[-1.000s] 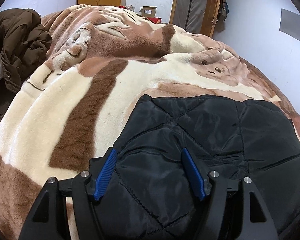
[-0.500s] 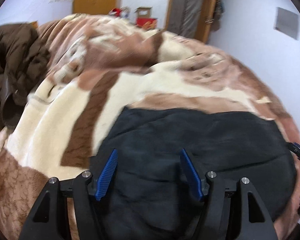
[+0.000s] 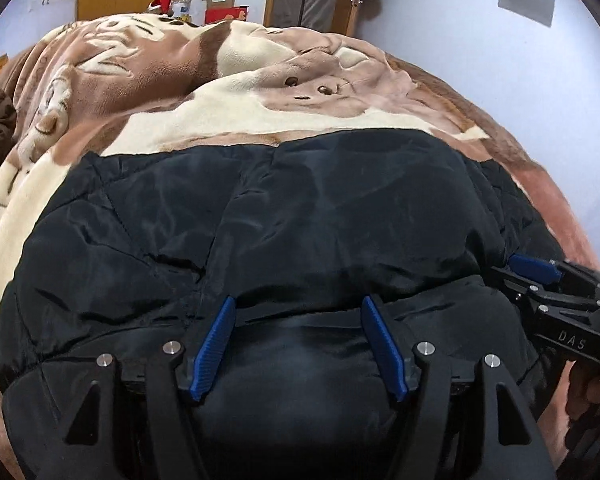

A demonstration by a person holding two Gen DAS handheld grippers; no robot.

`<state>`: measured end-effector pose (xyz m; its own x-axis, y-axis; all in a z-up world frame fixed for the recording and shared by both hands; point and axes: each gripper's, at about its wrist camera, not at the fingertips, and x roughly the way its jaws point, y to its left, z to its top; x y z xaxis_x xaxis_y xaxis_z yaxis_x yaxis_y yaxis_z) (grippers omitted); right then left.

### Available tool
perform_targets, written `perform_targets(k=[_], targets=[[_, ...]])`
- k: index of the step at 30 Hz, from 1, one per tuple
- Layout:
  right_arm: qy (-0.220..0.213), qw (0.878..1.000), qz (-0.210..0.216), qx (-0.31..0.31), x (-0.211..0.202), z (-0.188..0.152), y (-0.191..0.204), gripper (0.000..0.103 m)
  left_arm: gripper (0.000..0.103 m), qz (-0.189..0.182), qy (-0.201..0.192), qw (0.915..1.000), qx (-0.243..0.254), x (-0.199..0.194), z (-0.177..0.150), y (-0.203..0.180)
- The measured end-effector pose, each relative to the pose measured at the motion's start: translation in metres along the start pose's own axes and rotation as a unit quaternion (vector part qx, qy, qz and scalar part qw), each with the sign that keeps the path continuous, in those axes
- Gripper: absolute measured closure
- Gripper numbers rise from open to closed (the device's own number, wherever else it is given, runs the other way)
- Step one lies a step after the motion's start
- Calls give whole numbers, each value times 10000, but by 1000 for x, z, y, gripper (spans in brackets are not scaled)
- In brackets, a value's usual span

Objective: Fold large clothes
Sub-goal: 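Grasp and tuck the folded jacket edge with both tools together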

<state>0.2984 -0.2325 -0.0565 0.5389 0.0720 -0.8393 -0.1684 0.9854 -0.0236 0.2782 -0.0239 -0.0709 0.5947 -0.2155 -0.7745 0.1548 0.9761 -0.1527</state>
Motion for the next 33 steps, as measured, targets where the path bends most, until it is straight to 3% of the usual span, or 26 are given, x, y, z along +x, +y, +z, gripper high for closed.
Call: perform_targets(k=[8, 20, 26, 27, 29, 31, 33], targets=[[68, 10000, -12, 13, 2, -2, 1, 48, 35, 16, -15, 10000, -33, 1, 1, 0], [129, 9999, 7, -30, -2, 0, -1, 48, 34, -54, 322, 9995, 58, 1, 9, 0], [-60, 10000, 75, 20, -5, -4, -2, 48, 35, 16, 291, 9996, -3, 1, 8, -1], [-79, 10000, 57, 10, -6, -4, -1, 48, 38, 34, 285, 9996, -6, -1, 9, -2], [-109, 9999, -28, 30, -11, -2, 1, 48, 61, 9, 226, 9997, -1, -7, 11, -3], [-255, 9996, -103, 29, -22, 3, 8, 52, 78, -19, 99, 9999, 5, -17, 17, -2], [-411, 9991, -120, -25, -31, 10, 12, 63, 82, -25, -16, 10000, -37, -23, 24, 2]])
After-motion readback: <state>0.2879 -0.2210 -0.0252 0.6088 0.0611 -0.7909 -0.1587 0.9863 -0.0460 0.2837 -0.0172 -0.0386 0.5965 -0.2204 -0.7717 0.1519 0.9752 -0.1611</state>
